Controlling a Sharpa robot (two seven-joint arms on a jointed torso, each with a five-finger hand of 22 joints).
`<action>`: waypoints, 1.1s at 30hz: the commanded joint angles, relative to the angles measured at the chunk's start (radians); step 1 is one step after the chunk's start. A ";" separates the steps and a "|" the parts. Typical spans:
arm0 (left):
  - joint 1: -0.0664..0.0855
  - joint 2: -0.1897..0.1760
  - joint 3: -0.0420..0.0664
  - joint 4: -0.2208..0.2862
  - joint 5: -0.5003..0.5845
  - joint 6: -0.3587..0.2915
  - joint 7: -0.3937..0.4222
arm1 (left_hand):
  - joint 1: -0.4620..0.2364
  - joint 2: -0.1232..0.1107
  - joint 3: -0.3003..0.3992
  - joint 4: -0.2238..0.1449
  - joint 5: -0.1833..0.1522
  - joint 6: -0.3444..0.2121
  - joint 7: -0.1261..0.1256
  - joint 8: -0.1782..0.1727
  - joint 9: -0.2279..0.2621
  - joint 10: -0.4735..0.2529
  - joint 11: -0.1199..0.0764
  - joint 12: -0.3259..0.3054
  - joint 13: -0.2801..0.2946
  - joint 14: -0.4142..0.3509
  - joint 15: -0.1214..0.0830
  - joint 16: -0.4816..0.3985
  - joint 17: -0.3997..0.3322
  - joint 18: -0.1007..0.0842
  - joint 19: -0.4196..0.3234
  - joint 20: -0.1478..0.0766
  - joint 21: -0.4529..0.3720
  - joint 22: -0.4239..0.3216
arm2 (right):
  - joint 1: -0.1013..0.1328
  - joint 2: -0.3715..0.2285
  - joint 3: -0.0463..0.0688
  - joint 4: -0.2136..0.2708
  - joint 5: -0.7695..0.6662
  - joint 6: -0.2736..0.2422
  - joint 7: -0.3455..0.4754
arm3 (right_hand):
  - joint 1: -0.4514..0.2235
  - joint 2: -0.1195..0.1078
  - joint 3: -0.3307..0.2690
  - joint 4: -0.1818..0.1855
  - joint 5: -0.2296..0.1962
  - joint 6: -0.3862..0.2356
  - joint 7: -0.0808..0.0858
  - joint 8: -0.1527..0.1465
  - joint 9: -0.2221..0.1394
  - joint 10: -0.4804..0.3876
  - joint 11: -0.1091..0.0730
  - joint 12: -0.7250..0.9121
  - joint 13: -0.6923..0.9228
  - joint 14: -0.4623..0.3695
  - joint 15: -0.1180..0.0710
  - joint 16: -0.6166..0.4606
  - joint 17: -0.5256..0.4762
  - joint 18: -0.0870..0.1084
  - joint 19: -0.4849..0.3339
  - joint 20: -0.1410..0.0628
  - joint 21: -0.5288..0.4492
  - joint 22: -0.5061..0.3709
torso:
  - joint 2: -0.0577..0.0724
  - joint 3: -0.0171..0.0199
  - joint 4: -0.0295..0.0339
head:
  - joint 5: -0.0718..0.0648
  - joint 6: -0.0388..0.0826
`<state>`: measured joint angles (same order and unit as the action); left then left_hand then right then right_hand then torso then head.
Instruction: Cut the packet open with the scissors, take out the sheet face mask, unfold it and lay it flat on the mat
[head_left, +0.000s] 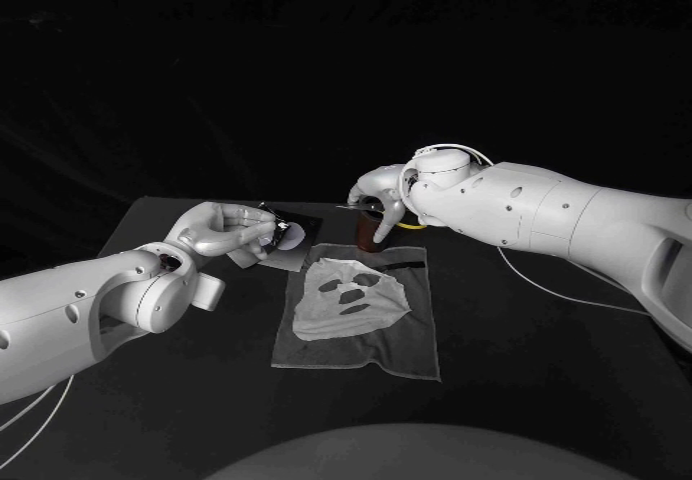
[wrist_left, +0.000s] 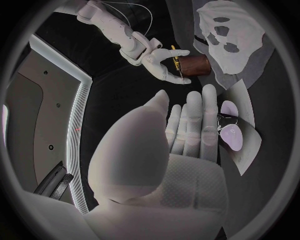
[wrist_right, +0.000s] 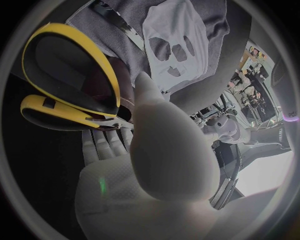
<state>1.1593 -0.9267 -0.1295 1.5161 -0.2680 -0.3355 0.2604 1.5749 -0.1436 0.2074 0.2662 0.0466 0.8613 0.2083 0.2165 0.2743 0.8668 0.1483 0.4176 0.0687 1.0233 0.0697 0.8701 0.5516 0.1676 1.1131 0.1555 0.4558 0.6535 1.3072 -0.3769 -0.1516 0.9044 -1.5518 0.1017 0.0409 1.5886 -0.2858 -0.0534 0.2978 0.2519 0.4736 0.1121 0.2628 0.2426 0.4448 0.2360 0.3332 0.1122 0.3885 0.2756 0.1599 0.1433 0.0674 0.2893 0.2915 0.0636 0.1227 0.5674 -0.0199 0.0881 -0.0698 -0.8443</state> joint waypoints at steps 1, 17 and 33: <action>0.003 0.000 0.001 0.002 0.002 0.033 -0.014 | 0.007 0.003 0.005 0.000 0.002 0.001 0.006 0.007 -0.002 0.010 0.001 0.004 -0.001 -0.010 0.000 0.003 -0.001 0.014 -0.004 -0.001 0.000 0.001 | 0.000 0.002 0.000 -0.008 -0.015 0.016 -0.017 | 0.011 0.001 0.005 0.001 -0.005 -0.017 0.012 0.004 -0.001 -0.013 0.001 0.013 0.001 0.003 -0.006 0.010 0.002 0.010 0.004 0.000 -0.001 -0.003 | -0.001 0.0003 -0.0001 | -0.001 0.000; 0.008 0.002 0.001 0.002 0.000 0.060 -0.047 | 0.004 0.004 0.007 0.003 0.002 -0.002 0.007 0.007 -0.003 0.007 0.002 0.003 -0.002 -0.013 0.002 0.002 -0.003 0.013 -0.007 0.000 0.000 0.001 | 0.006 0.017 0.000 -0.024 -0.079 -0.001 -0.039 | 0.064 0.067 0.193 -0.015 -0.036 0.026 0.042 0.195 0.063 0.084 -0.023 0.156 -0.010 0.232 -0.033 0.144 0.045 0.044 0.110 0.000 0.012 -0.001 | -0.001 -0.0008 -0.0011 | -0.003 -0.007; 0.013 0.003 0.001 0.005 -0.005 0.073 -0.065 | 0.002 0.005 0.008 0.006 0.002 -0.004 0.008 0.007 -0.004 0.005 0.003 0.002 -0.002 -0.017 0.003 0.001 -0.004 0.012 -0.010 0.000 -0.001 0.000 | 0.010 0.030 -0.001 -0.027 -0.108 -0.055 -0.049 | 0.015 0.074 0.359 -0.124 -0.039 0.094 0.095 0.259 0.032 0.211 -0.053 0.159 -0.049 0.345 -0.068 0.144 0.017 0.077 0.253 0.001 0.030 -0.005 | -0.001 -0.0006 -0.0013 | -0.006 -0.010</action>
<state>1.1699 -0.9258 -0.1296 1.5178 -0.2689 -0.2875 0.1981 1.5749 -0.1436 0.2101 0.2690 0.0466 0.8558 0.2104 0.2202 0.2720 0.8665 0.1483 0.4175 0.0676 1.0131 0.0736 0.8701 0.5480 0.1603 1.1130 0.1555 0.4558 0.6533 1.3131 -0.3494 -0.1539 0.8792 -1.6310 0.0899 0.0084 1.6095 -0.2296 0.1272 0.2883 0.2066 0.5609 0.1656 0.5183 0.2772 0.5332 0.2306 0.5019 0.0615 0.6281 0.3000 0.3034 0.1615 0.1247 0.5324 0.2947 0.0881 0.1184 0.5664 -0.0208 0.0868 -0.0753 -0.8535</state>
